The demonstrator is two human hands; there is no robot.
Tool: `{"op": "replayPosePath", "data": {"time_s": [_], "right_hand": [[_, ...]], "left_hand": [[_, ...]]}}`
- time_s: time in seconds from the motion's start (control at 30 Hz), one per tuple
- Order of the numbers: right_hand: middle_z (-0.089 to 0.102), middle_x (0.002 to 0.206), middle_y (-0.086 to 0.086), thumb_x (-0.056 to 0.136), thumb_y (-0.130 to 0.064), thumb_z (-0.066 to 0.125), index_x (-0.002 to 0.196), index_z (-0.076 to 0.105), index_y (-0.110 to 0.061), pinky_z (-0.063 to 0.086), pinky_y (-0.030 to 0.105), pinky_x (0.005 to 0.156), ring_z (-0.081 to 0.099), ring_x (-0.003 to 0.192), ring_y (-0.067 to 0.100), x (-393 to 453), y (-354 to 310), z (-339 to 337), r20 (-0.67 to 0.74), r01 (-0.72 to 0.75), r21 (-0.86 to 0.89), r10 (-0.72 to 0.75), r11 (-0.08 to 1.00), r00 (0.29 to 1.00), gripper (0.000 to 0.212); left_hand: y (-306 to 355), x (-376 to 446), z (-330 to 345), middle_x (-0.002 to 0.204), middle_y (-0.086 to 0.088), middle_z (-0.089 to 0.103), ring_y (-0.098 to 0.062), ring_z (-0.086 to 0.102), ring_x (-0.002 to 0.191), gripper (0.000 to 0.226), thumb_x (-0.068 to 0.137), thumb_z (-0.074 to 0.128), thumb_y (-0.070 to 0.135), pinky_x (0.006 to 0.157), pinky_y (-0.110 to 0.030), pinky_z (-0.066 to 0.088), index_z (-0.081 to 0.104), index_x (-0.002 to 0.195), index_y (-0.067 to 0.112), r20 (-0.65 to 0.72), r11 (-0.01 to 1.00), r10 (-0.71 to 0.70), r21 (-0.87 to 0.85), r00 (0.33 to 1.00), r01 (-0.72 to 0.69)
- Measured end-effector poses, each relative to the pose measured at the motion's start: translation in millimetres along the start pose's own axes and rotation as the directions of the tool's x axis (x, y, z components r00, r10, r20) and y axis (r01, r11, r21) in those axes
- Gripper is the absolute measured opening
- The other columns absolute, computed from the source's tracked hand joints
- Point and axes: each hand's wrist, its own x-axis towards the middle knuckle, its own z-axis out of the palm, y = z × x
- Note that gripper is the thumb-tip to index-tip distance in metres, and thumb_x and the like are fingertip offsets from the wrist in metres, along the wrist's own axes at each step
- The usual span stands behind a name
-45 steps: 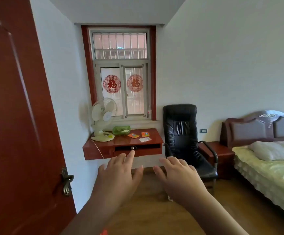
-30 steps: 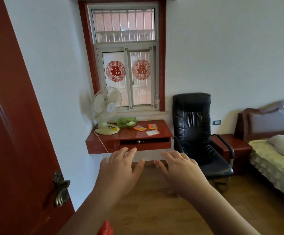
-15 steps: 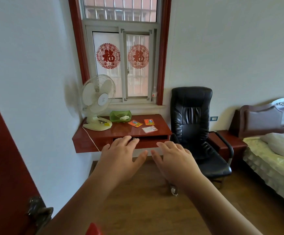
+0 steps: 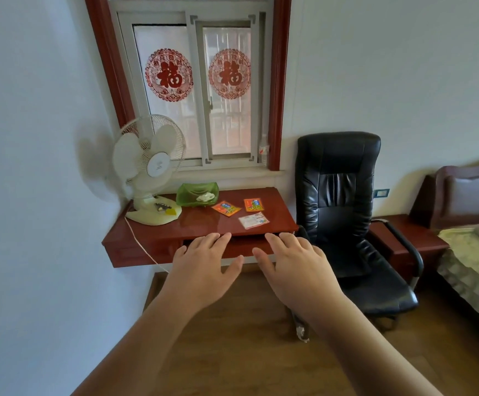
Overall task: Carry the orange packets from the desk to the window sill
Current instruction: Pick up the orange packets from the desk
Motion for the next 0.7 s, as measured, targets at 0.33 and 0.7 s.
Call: {"op": "replayPosePath", "data": {"time_s": [0.33,0.7], "right_hand": [[0.053,0.143,0.003,0.097,-0.061,0.024,0.144,0.038,-0.024,0.040,0.042,0.106,0.047,0.132,0.025,117,42,48,0.066,0.003,-0.011,-0.002,1.000,0.998,0.061],[0.037,0.158,0.005,0.097,-0.060,0.031,0.149,0.031,-0.023,0.019,0.045,0.120,0.026,0.147,0.027,265,29,133,0.117,0.059,-0.041,-0.054,0.997,0.992,0.064]], "left_hand": [[-19,109,41,0.156,0.002,0.037,-0.016,0.029,0.144,0.065,0.093,0.025,0.060,0.116,-0.049,0.025,0.026,0.150,0.029,-0.060,0.994,-0.067,0.086,0.996,0.072],[-88,245,94,0.150,0.000,0.046,-0.019,0.037,0.140,0.067,0.089,0.025,0.062,0.111,-0.048,0.030,0.039,0.144,0.026,-0.059,1.000,-0.025,-0.015,0.998,0.024]]}}
